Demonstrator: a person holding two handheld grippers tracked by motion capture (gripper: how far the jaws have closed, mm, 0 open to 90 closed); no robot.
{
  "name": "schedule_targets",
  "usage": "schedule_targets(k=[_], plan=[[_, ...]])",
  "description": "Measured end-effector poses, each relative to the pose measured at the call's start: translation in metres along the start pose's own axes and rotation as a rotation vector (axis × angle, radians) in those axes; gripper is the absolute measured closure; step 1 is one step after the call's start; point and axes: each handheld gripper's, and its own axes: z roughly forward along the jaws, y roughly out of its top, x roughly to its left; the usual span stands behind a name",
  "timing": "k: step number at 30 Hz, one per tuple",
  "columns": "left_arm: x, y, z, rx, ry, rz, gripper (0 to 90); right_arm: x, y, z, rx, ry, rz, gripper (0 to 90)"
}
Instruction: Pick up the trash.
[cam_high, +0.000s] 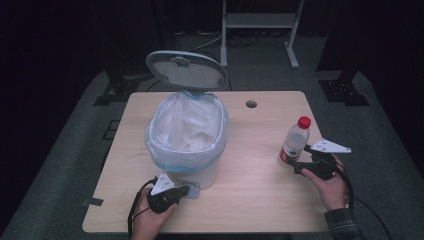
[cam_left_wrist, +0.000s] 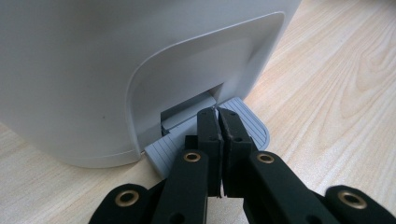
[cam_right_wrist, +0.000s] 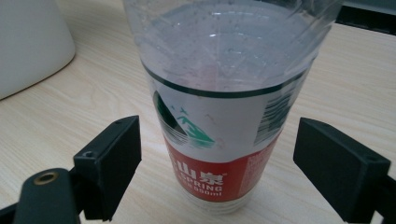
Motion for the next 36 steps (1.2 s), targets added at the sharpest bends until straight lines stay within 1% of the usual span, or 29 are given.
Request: schedule_targets(k=[7, 12, 17, 19, 21, 25, 28, 29, 36], plan=[[0.001, 0.000, 0.000, -0.001, -0.002, -0.001, 87.8, -0.001, -0.002, 0.008, 0.005, 0.001, -0.004, 14.1], [0.001, 0.000, 0.000, -0.001, -0.003, -0.003, 87.8, -0.001, -0.002, 0.013, -0.005, 0.002, -0.009, 14.5], [0.001, 0.000, 0.000, -0.001, -0.004, -0.004, 87.8, -0.002, -0.004, 0.016, 0.005, 0.005, -0.003, 14.5], [0.001, 0.000, 0.000, -0.001, -0.004, -0.004, 87.8, -0.002, -0.005, 0.019, 0.015, 0.002, -0.001, 17.0], [0.001, 0.000, 0.000, -0.001, -0.004, -0.003, 87.8, -0.001, -0.006, 0.021, 0.019, -0.023, -0.014, 20.4], [0.001, 0.000, 0.000, -0.001, -0.004, -0.004, 87.8, -0.002, -0.007, 0.021, 0.008, -0.023, -0.007, 21.3], [0.001, 0.000, 0.000, -0.002, -0.005, -0.005, 87.8, -0.002, -0.007, 0.020, 0.011, -0.017, 0.001, 23.8], [0.001, 0.000, 0.000, -0.001, -0.005, -0.006, 87.8, -0.002, -0.007, 0.021, 0.012, -0.012, 0.001, 25.6], [0.001, 0.000, 0.000, -0.003, -0.006, -0.006, 87.8, -0.001, -0.008, 0.022, 0.017, -0.010, -0.009, 26.4]])
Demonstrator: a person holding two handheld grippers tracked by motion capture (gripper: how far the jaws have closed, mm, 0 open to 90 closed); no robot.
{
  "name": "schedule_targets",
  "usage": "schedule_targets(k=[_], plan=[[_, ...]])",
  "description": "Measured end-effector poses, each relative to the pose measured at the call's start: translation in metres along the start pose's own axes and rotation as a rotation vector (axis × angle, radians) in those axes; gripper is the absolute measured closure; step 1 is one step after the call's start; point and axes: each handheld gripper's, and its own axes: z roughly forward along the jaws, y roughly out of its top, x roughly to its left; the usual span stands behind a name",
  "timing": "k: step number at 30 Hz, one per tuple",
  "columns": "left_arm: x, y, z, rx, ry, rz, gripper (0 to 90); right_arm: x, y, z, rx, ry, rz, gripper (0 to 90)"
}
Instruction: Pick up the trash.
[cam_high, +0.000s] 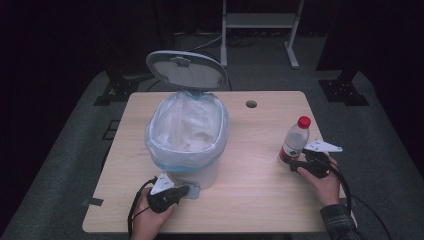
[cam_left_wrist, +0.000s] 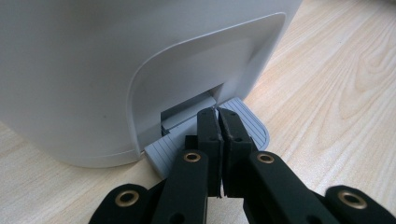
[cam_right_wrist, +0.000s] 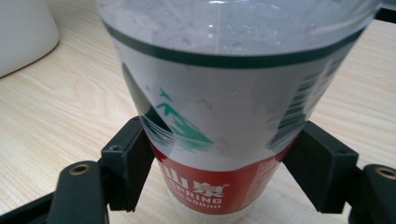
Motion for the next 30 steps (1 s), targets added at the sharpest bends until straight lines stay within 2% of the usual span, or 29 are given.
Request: schedule_targets(k=[16, 30], plan=[[0.000, 0.000, 0.000, 0.000, 0.000, -0.003, 87.9, -0.001, 0.002, -0.004, 0.002, 0.006, -0.011, 28.0], [0.000, 0.000, 0.000, 0.000, 0.000, -0.006, 87.9, 0.000, 0.006, -0.012, -0.013, 0.036, -0.011, 28.1]])
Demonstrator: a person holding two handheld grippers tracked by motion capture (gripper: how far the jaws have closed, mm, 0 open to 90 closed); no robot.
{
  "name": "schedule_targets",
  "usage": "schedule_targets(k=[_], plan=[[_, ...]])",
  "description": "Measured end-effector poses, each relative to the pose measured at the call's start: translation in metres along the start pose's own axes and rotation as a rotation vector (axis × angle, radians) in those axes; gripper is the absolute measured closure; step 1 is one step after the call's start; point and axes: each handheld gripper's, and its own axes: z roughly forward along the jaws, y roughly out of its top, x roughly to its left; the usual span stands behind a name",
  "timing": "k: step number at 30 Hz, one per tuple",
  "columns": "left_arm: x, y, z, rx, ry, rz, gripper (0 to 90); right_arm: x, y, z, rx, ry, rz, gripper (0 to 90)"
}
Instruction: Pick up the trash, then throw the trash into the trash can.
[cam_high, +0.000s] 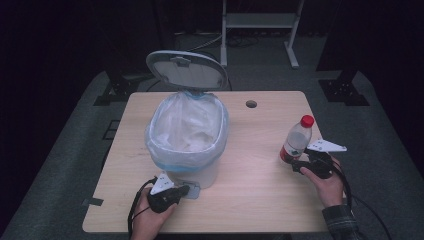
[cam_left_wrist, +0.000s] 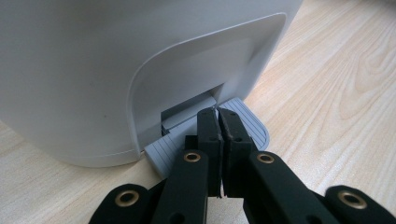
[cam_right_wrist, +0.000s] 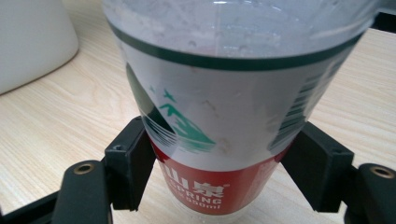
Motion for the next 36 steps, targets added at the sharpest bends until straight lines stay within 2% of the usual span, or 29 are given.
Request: schedule_targets(k=[18, 36], plan=[[0.000, 0.000, 0.000, 0.000, 0.002, 0.000, 87.9, 0.005, 0.009, -0.010, -0.014, 0.024, -0.002, 28.1], [-0.001, 0.000, 0.000, 0.000, 0.007, 0.003, 87.8, 0.012, 0.031, -0.024, -0.069, 0.108, -0.008, 28.0]])
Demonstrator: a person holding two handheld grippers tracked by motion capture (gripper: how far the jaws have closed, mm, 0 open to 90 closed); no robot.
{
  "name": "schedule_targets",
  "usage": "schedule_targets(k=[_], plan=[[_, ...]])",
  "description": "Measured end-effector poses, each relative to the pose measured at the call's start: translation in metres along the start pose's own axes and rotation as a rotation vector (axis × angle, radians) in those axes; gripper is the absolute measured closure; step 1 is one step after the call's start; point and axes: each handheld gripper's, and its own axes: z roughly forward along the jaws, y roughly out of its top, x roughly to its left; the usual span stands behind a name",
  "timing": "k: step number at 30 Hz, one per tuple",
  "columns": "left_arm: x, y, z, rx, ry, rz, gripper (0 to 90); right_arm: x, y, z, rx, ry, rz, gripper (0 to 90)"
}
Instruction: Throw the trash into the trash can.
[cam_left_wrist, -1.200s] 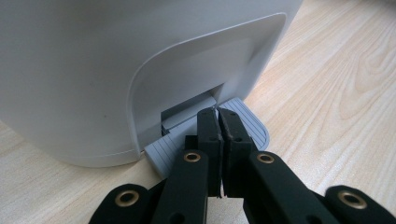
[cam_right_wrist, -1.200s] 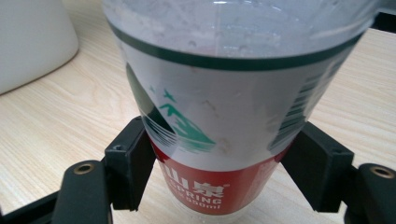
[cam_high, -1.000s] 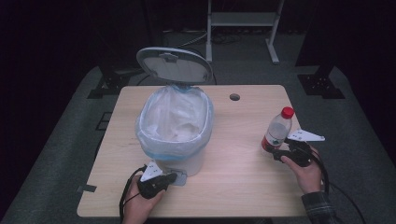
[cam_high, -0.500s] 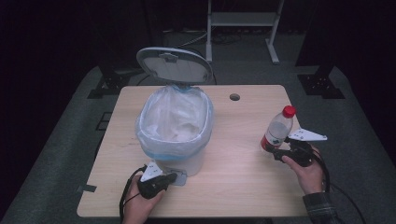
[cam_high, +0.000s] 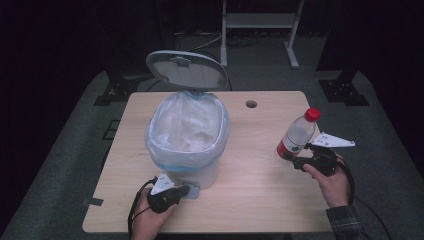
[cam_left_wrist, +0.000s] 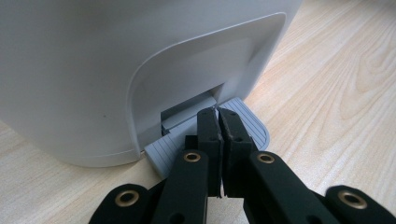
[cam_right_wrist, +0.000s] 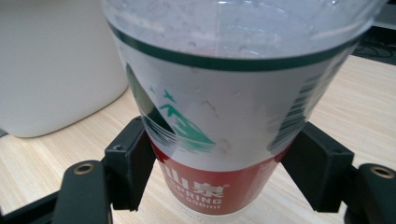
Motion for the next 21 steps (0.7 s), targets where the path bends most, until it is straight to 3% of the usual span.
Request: schedule_targets(k=[21], plan=[[0.000, 0.000, 0.000, 0.000, -0.003, -0.016, 87.8, 0.012, 0.039, -0.010, -0.096, 0.127, -0.018, 28.0]])
